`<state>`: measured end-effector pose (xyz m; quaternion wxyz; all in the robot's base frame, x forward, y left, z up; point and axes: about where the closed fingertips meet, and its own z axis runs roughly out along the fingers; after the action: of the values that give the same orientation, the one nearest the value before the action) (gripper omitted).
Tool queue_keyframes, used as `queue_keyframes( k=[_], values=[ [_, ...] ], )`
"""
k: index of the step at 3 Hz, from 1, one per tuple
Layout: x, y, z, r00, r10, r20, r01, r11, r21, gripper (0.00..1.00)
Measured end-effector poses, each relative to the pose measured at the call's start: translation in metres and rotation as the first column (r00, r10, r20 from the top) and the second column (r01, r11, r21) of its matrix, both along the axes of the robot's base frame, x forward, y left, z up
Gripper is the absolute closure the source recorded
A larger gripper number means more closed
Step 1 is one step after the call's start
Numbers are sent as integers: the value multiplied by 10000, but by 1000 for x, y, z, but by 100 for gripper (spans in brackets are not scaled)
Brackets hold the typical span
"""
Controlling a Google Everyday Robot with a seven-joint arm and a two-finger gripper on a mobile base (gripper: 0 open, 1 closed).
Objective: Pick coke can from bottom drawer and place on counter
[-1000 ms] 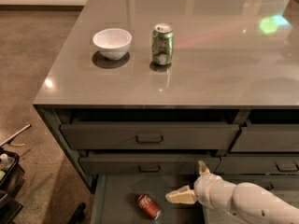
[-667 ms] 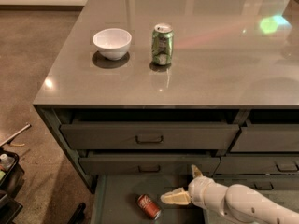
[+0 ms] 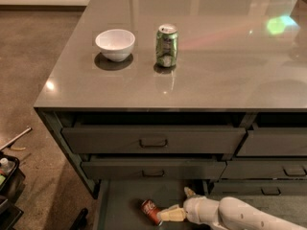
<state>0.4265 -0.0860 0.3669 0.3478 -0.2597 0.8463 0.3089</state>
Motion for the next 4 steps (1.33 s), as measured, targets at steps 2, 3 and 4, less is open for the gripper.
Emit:
queue_keyframes(
  k=[2,3,4],
  values=[
    [-11,2,-1,9994,-98,318,102,9999,-118,0],
    [-6,9,-16,9949,160,993,-176,9997,151,0],
    [12,25,-47,9910,535,1229,-606,9966,550,0]
  ],
)
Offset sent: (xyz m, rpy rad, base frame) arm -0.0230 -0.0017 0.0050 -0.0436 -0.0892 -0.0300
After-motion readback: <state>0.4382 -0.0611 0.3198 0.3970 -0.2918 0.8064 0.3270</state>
